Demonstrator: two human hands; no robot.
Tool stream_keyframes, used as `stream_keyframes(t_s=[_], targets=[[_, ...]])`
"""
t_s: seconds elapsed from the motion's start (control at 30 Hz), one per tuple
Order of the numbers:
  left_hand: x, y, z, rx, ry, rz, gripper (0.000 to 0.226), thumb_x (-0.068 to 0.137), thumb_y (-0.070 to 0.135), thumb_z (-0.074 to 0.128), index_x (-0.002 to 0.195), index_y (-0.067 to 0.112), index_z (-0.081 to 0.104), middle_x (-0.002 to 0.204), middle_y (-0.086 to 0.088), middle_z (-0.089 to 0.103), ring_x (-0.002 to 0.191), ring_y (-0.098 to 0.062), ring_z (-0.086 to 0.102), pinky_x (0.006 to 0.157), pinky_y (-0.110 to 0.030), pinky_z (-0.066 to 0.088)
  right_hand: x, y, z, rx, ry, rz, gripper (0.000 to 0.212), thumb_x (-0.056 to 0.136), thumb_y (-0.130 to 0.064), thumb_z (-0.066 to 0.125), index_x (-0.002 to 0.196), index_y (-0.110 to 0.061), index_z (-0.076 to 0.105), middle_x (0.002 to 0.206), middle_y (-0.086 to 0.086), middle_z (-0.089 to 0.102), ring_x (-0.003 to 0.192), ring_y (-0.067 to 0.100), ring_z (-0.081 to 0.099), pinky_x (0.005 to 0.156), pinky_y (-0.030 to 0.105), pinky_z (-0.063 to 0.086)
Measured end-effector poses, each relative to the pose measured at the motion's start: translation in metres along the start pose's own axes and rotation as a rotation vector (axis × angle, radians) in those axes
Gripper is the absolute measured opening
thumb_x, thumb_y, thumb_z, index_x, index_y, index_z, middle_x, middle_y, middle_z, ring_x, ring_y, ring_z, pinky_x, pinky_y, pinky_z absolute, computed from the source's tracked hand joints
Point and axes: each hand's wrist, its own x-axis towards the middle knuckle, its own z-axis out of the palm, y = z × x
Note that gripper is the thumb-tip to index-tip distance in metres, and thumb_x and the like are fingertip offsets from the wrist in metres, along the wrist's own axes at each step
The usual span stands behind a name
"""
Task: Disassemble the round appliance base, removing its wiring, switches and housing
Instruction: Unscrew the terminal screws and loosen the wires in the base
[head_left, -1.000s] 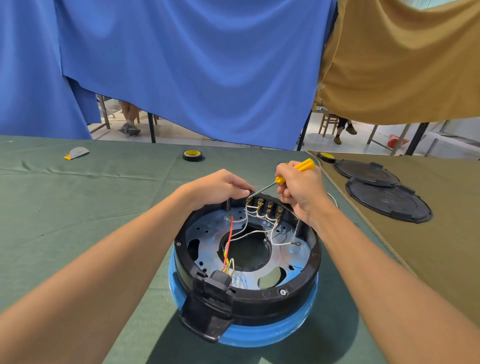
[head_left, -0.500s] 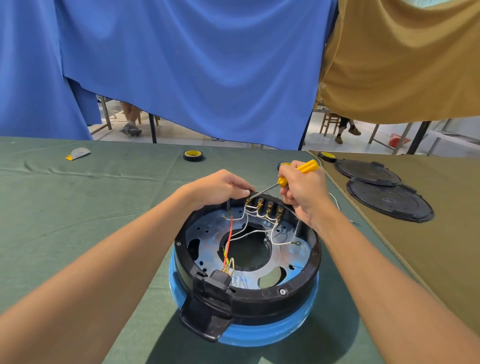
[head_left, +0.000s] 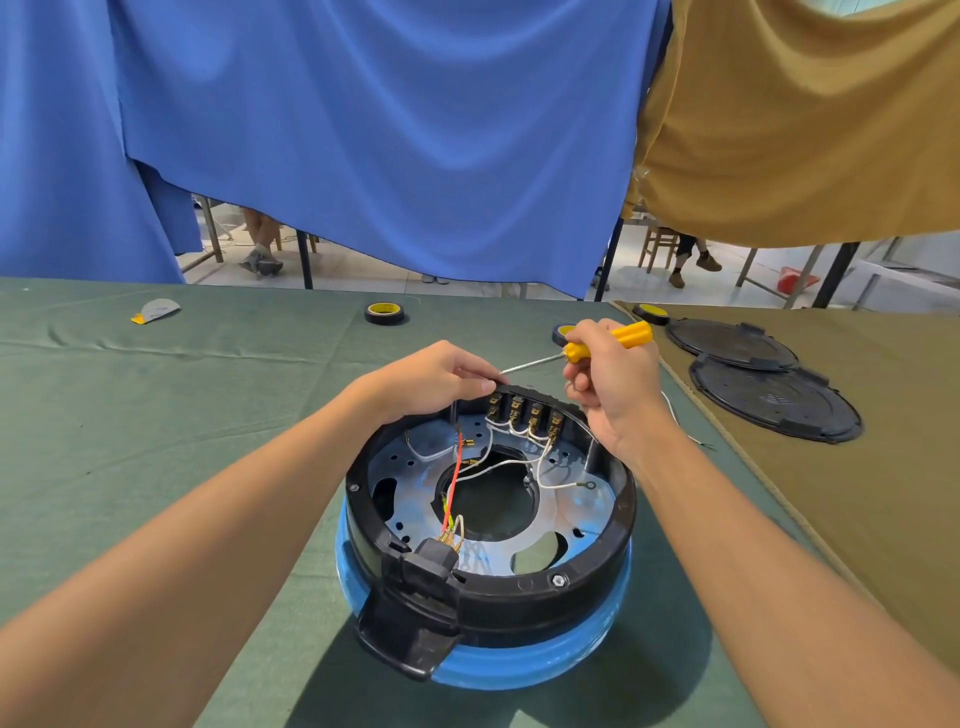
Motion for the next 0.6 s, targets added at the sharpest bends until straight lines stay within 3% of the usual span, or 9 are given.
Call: stream_keyframes(t_s=[0.13, 0.2, 0.3, 0.37, 0.5, 0.6], targets=[[-0.005, 0.003, 0.002, 0.2, 0.115, 0.058, 0.028, 0.1, 0.028, 0.052, 0.125, 0.026, 0.064, 0.117, 0.002, 0.07, 0.111, -0.014, 0.062, 0.1, -0.032, 0.045, -0.016, -0.007, -0.009, -0.118, 0.005, -0.232, 0.015, 0.087, -0.02, 0.07, 0.078, -0.011, 0.063, 0.062, 0.007, 0.065, 0.051, 0.015, 0.058, 0.042, 0.022, 0.044], [-0.01, 0.007, 0.005, 0.387, 0.281, 0.104, 0.032, 0.101, 0.032, 0.047, 0.128, 0.024, 0.061, 0.117, 0.003, 0.069, 0.111, -0.017, 0.061, 0.093, -0.035, 0.048, -0.024, -0.007, -0.021, -0.091, 0.004, -0.294, 0.023, 0.087, -0.035, 0.071, 0.086, -0.012, 0.066, 0.068, 0.006, 0.069, 0.058, 0.018, 0.064, 0.048, 0.025, 0.05], [-0.019, 0.012, 0.01, 0.71, 0.528, 0.32, 0.03, 0.1, 0.022, 0.046, 0.125, 0.015, 0.061, 0.112, 0.0, 0.07, 0.106, -0.023, 0.059, 0.081, -0.036, 0.047, -0.036, 0.0, -0.041, -0.244, 0.265, -0.462, 0.053, 0.092, -0.064, 0.043, 0.07, -0.02, 0.065, 0.054, -0.001, 0.06, 0.052, 0.014, 0.057, 0.048, 0.026, 0.045], [-0.027, 0.018, 0.007, 0.747, 0.586, 0.405, 0.024, 0.097, 0.014, 0.05, 0.116, 0.011, 0.064, 0.106, -0.005, 0.07, 0.099, -0.026, 0.061, 0.08, -0.038, 0.046, -0.042, 0.006, -0.056, -0.375, 0.44, -0.55, 0.063, 0.093, -0.067, 0.027, 0.067, -0.022, 0.062, 0.049, -0.004, 0.051, 0.053, 0.019, 0.053, 0.052, 0.029, 0.04], [-0.044, 0.024, -0.003, 1.032, 0.352, 0.298, 0.016, 0.094, 0.02, 0.05, 0.101, 0.026, 0.063, 0.098, 0.009, 0.065, 0.1, -0.017, 0.055, 0.093, -0.037, 0.036, -0.048, 0.023, -0.077, -0.589, 0.473, -0.56, 0.063, 0.095, -0.061, 0.03, 0.071, -0.01, 0.059, 0.053, 0.002, 0.051, 0.058, 0.027, 0.051, 0.053, 0.035, 0.037], [-0.056, 0.026, -0.006, 1.202, 0.104, 0.133, 0.014, 0.091, 0.024, 0.053, 0.097, 0.029, 0.063, 0.093, 0.008, 0.064, 0.104, -0.018, 0.052, 0.094, -0.037, 0.027, -0.052, 0.036, -0.085, -0.583, 0.447, -0.563, 0.038, 0.097, -0.044, 0.053, 0.083, -0.012, 0.067, 0.067, 0.001, 0.062, 0.067, 0.025, 0.057, 0.059, 0.035, 0.043]])
